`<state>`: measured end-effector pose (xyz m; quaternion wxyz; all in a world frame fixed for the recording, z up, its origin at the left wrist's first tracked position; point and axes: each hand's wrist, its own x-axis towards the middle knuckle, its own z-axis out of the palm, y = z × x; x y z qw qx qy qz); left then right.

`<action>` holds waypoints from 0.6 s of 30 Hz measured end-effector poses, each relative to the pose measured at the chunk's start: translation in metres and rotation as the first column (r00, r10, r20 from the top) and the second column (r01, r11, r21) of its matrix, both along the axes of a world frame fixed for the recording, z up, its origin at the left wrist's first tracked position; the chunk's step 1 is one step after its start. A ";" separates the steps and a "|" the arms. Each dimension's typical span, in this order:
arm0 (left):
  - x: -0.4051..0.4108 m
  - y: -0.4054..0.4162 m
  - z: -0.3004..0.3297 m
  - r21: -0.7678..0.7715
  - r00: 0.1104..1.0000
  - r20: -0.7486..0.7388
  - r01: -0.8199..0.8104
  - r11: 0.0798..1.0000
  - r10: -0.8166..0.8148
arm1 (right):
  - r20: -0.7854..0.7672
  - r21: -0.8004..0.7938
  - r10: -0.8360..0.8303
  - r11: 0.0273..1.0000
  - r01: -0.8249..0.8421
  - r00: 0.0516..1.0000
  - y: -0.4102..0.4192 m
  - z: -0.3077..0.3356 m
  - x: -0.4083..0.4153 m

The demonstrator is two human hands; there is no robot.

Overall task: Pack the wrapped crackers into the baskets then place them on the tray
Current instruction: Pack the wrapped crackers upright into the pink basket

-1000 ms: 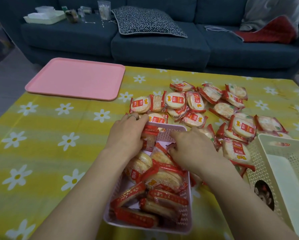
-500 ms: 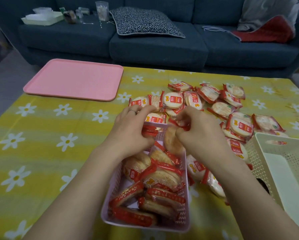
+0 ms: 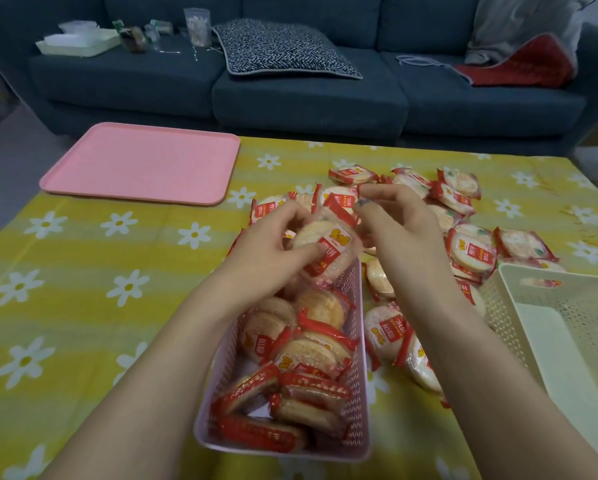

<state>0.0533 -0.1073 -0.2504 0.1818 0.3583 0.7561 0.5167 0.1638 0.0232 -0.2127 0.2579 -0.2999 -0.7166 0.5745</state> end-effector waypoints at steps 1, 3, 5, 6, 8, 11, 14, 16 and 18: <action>-0.002 -0.001 -0.001 0.006 0.999 0.043 -0.016 1.000 0.015 | 0.023 0.042 0.004 0.999 -0.005 1.000 0.003 -0.001 0.001; -0.006 -0.003 -0.003 0.022 0.991 0.131 -0.035 0.999 0.032 | 0.081 0.035 0.075 0.996 -0.078 0.994 0.009 -0.003 0.003; -0.007 -0.003 -0.005 0.036 0.982 0.185 -0.043 0.998 0.036 | 0.149 -0.028 0.184 0.983 -0.182 0.971 0.011 -0.004 0.004; -0.007 -0.002 -0.005 0.044 0.978 0.205 -0.046 0.998 0.036 | 0.181 -0.028 0.216 0.976 -0.215 0.959 0.011 -0.006 0.003; -0.009 0.000 -0.009 0.029 0.975 0.219 -0.047 0.998 0.039 | 0.224 0.026 0.219 0.973 -0.230 0.950 0.010 -0.009 0.002; -0.010 0.000 -0.014 -0.056 0.991 0.127 -0.028 0.998 0.035 | 0.238 0.050 0.215 0.971 -0.233 0.947 0.013 -0.009 0.001; -0.007 -0.001 -0.018 -0.121 1.000 -0.009 -0.009 0.993 0.008 | 0.208 0.049 0.172 0.981 -0.186 0.963 0.024 -0.007 0.003; -0.004 -0.001 -0.019 -0.200 0.992 -0.124 0.005 0.980 -0.031 | 0.169 0.083 0.130 0.986 -0.146 0.977 0.031 -0.005 0.005; -0.001 0.000 -0.021 -0.266 0.980 -0.173 0.045 0.963 -0.094 | 0.125 0.090 0.112 0.988 -0.124 0.986 0.034 -0.004 0.006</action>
